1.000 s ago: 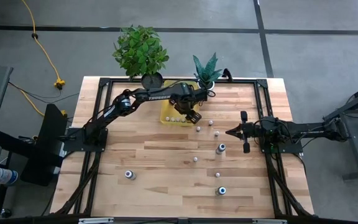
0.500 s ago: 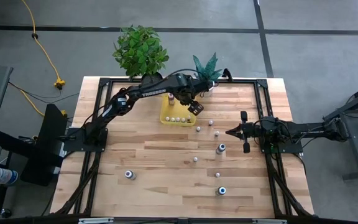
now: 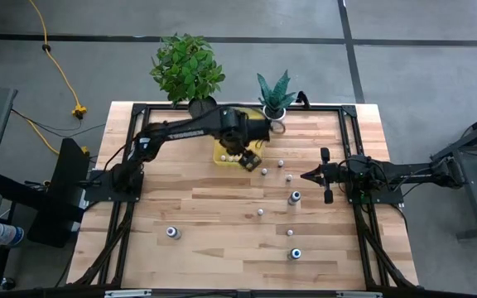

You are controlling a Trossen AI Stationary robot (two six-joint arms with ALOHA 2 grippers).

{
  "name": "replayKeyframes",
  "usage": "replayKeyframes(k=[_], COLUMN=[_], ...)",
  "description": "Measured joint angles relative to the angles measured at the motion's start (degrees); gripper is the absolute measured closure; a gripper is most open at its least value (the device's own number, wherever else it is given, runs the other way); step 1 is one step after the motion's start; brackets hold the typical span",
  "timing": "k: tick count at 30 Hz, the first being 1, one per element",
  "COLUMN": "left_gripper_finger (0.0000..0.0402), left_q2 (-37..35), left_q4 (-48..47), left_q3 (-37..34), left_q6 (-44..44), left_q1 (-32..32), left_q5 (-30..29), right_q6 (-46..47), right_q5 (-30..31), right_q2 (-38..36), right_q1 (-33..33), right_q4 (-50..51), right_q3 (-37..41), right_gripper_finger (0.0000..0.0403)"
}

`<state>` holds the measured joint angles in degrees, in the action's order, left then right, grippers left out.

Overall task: Pick & Place food coloring
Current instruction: Put the large purple food coloring bottle into the yellow bin

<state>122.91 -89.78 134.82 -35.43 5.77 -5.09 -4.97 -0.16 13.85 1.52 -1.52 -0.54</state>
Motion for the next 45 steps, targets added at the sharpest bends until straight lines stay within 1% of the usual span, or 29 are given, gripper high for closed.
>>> replayKeyframes(k=[2, 4, 7, 10, 13, 16, 19, 22, 25, 29, 32, 38, 41, 45], left_gripper_finger=[0.0147, 0.0147, 0.0147, 0.0147, 0.0147, 0.0147, 0.0147, 0.0147, 0.0147, 0.0147, 0.0147, 0.0147, 0.0147, 0.0147], left_q2=[-1.4, -3.6, -7.7, -13.4, -20.8, -28.6, -35.6, -40.7, -43.7, -44.8, -44.8, -44.2, -43.2, -40.6], left_q4=[-0.2, -0.3, -0.2, 0.5, 4.3, 12.9, 20.4, 22.6, 22.3, 22.6, 22.8, 23.7, 24.4, 25.7], left_q3=[-0.5, -2.6, -8.2, -17.3, -29.0, -41.4, -52.6, -61.1, -66.3, -68.7, -68.9, -68.8, -68.8, -68.8], left_q6=[-0.4, -1.1, -3.4, -7.0, -11.4, -17.3, -25.2, -33.1, -39.9, -46.3, -50.3, -56.2, -57.5, -57.2], left_q1=[-2.3, -4.3, -7.0, -10.0, -13.7, -17.9, -22.3, -26.8, -31.8, -37.3, -40.9, -46.2, -47.6, -47.4], left_q5=[0.0, 0.3, 0.0, -0.5, 0.0, 2.0, 4.4, 5.9, 6.0, 5.9, 5.3, 1.6, 0.2, 0.8], right_q6=[0.0, 0.0, 0.0, 0.0, 0.0, 0.0, 0.0, 0.0, 0.0, 0.0, 0.0, 0.0, 0.0, 0.0], right_q5=[0.0, 0.0, 0.0, 0.0, 0.0, 0.0, 0.0, 0.0, 0.0, 0.0, 0.0, 0.0, 0.0, 0.0], right_q2=[0.0, 0.0, 0.0, 0.0, 0.0, 0.0, 0.0, 0.0, 0.0, 0.0, 0.0, 0.0, 0.0, 0.0], right_q1=[0.0, 0.0, 0.0, 0.0, 0.0, 0.0, 0.0, 0.0, 0.0, 0.0, 0.0, 0.0, 0.0, 0.0], right_q4=[0.0, 0.0, 0.0, 0.0, 0.0, 0.0, 0.0, 0.0, 0.0, 0.0, 0.0, 0.0, 0.0, 0.0], right_q3=[0.0, 0.0, 0.0, 0.0, 0.0, 0.0, 0.0, 0.0, 0.0, 0.0, 0.0, 0.0, 0.0, 0.0], right_gripper_finger=[0.0402, 0.0402, 0.0402, 0.0402, 0.0402, 0.0402, 0.0402, 0.0402, 0.0402, 0.0402, 0.0402, 0.0402, 0.0402, 0.0402])
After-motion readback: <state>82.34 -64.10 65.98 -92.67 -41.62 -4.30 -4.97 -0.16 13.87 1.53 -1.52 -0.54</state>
